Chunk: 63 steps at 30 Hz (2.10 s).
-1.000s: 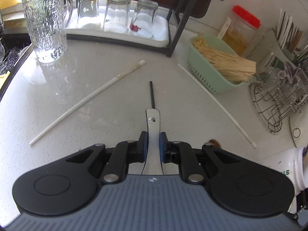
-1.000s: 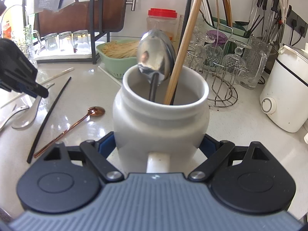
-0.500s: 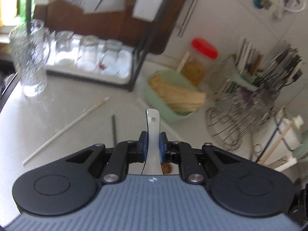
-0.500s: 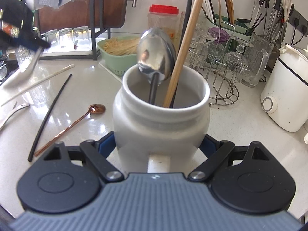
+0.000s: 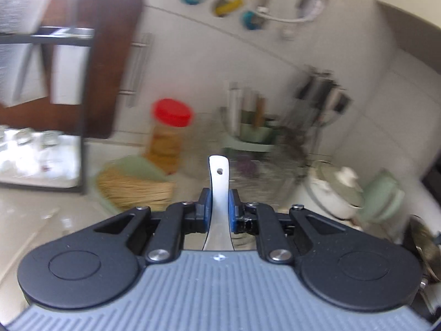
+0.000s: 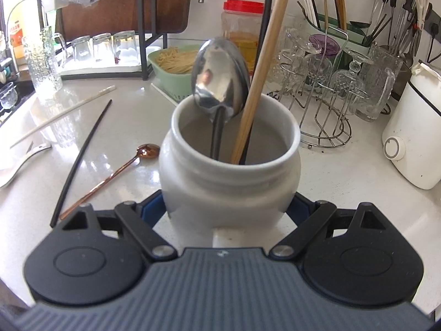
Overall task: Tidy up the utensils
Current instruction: 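Lift the white ceramic spoon with the left tool and carry it to the mug, then lower the white ceramic spoon into the mug and open the left tool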
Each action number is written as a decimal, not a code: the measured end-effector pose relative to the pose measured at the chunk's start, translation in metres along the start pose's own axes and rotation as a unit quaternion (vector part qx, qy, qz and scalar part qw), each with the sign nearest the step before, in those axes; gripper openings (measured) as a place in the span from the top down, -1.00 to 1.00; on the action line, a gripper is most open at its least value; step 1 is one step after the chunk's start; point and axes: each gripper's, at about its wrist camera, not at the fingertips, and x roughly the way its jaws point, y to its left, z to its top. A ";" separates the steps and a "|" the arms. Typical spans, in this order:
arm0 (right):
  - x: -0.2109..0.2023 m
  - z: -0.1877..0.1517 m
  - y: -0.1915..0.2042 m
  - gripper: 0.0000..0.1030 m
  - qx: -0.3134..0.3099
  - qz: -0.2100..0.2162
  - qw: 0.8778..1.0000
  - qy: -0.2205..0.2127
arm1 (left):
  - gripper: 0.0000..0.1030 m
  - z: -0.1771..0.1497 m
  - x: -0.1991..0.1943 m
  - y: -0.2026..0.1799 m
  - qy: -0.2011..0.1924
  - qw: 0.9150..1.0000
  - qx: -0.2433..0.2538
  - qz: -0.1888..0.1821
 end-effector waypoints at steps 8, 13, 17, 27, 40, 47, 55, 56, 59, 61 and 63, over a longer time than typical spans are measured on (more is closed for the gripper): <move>0.000 -0.001 -0.001 -0.78 -0.001 0.005 1.000 -0.002 | 0.71 -0.021 0.040 -0.015 0.042 0.995 0.029 -0.085; -0.001 -0.002 -0.002 -0.78 -0.003 0.008 1.000 -0.005 | 0.72 -0.038 0.055 -0.017 0.053 0.993 0.039 -0.094; -0.001 -0.002 -0.003 -0.78 -0.004 0.010 1.000 -0.007 | 0.72 -0.046 0.063 -0.018 0.064 0.993 0.049 -0.087; -0.002 -0.002 -0.003 -0.78 -0.005 0.011 1.000 -0.009 | 0.73 -0.057 0.055 -0.019 0.045 0.992 0.085 -0.075; -0.002 -0.003 -0.004 -0.78 -0.002 0.014 1.000 -0.010 | 0.73 -0.069 0.039 -0.022 0.062 0.987 0.128 -0.074; -0.003 -0.003 -0.003 -0.78 0.000 0.013 1.000 -0.012 | 0.75 -0.065 0.031 -0.019 0.089 0.988 0.107 -0.070; -0.003 -0.004 -0.004 -0.78 0.002 0.013 1.000 -0.015 | 0.77 -0.073 0.028 -0.026 0.118 0.983 0.127 -0.066; -0.003 -0.004 -0.004 -0.78 0.001 0.012 1.000 -0.015 | 0.77 -0.074 0.029 -0.028 0.125 0.981 0.130 -0.063; -0.003 -0.004 -0.004 -0.78 0.002 0.013 1.000 -0.015 | 0.80 -0.071 0.029 -0.030 0.143 0.980 0.123 -0.060; -0.002 -0.004 -0.004 -0.78 0.002 0.013 1.000 -0.016 | 0.80 -0.071 0.032 -0.033 0.152 0.978 0.132 -0.053; -0.002 -0.004 -0.003 -0.78 0.002 0.012 1.000 -0.017 | 0.82 -0.071 0.038 -0.033 0.165 0.977 0.129 -0.040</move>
